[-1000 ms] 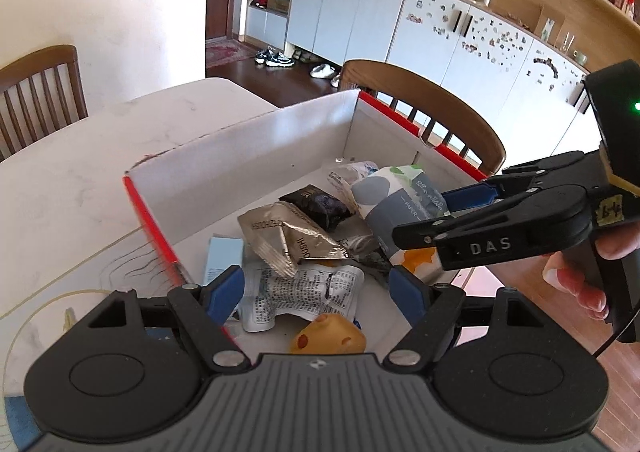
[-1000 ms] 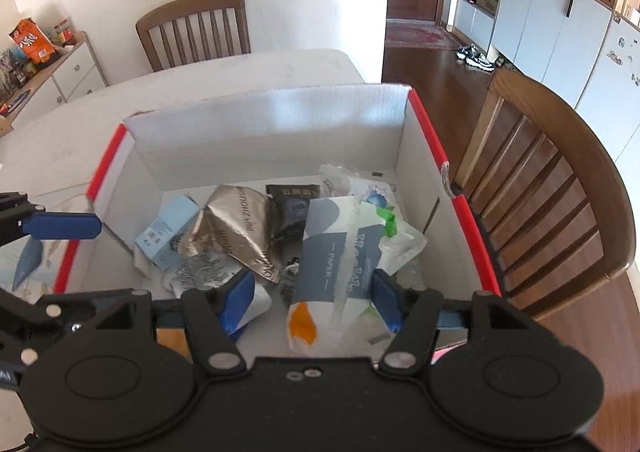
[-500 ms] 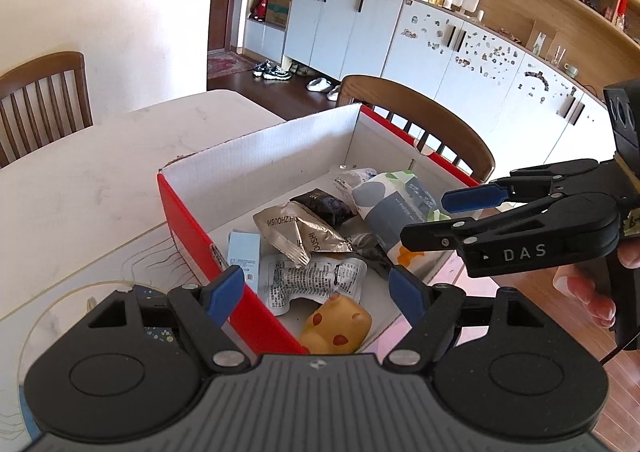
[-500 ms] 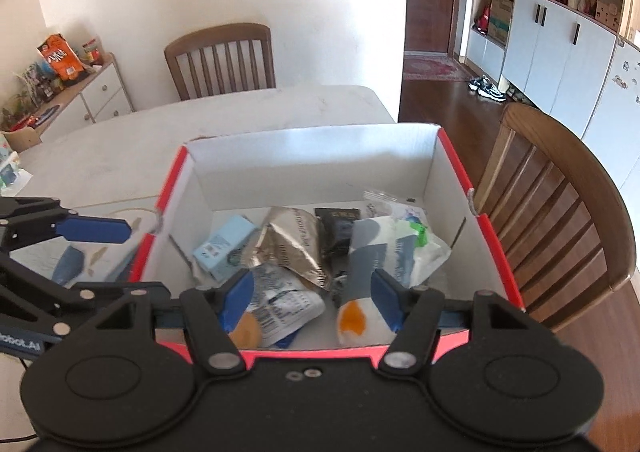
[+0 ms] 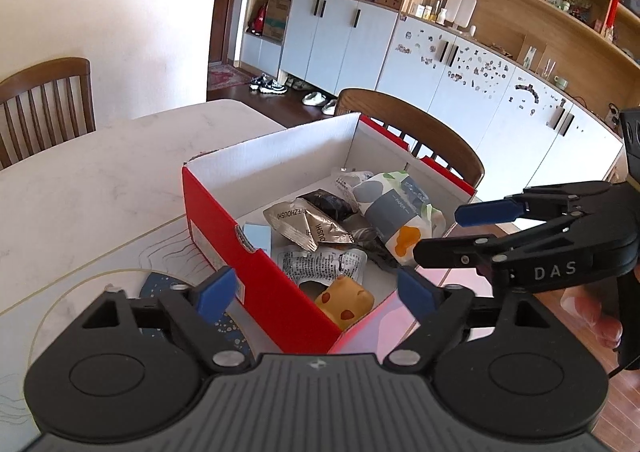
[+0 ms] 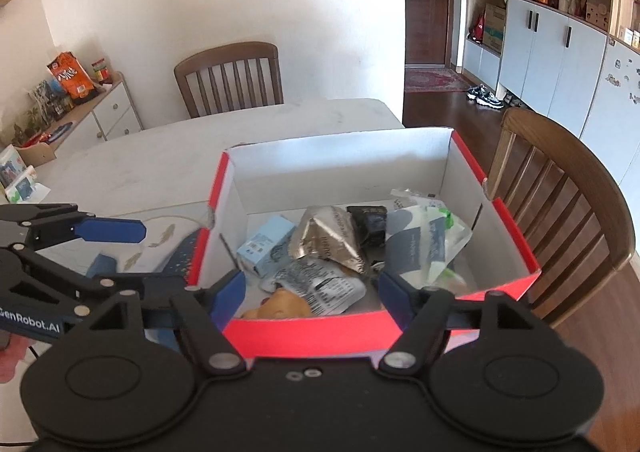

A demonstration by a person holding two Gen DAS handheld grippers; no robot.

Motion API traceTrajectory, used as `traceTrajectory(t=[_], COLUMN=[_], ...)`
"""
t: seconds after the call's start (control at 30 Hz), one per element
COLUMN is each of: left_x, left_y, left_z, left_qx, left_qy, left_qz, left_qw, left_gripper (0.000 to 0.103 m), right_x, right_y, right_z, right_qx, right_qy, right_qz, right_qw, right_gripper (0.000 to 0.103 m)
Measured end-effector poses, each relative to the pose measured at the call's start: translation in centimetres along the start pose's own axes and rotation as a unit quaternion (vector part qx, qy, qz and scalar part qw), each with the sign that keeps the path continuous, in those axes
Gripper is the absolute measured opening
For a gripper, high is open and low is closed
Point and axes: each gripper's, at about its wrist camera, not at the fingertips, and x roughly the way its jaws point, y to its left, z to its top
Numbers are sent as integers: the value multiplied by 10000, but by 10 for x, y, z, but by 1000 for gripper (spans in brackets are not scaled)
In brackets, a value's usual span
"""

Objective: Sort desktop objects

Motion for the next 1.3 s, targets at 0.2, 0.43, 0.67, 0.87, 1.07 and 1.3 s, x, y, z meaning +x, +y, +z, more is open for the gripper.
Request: traceTrajectory(t=[0.2,0.43,0.67,0.87,1.07,1.3], left_x=[-15,-27,-38,-45,-50,-56], left_y=[-1,-3,-8,-10,-11,-17], left_z=[-8,-14,-23,-33,-40,-51], left_qx=[62,62,92,82,73,159], left_qy=[-200,-249,-279,-280,-253,-295], left_qz=[-22,-82,-88,24,108,307], left_qw=[9998,9996,9995,9996,9996,9990], left_gripper=[103,103,103,103,103,103], right_x=[-15,-32,-42,-45,-50,-52], right_y=[13,26,35,43,46,47], right_z=[-11,-23,-34,-42,-48,-56], right_qx=[59,-7,4,48,100,186], right_qy=[-141,-273,-346,-334,-327,-274], right_qz=[-49,-161,-252,-319,-344,-327], right_qw=[9999,9995,9991,9989,9988,9989], right_gripper=[76,76,77,77,77,77])
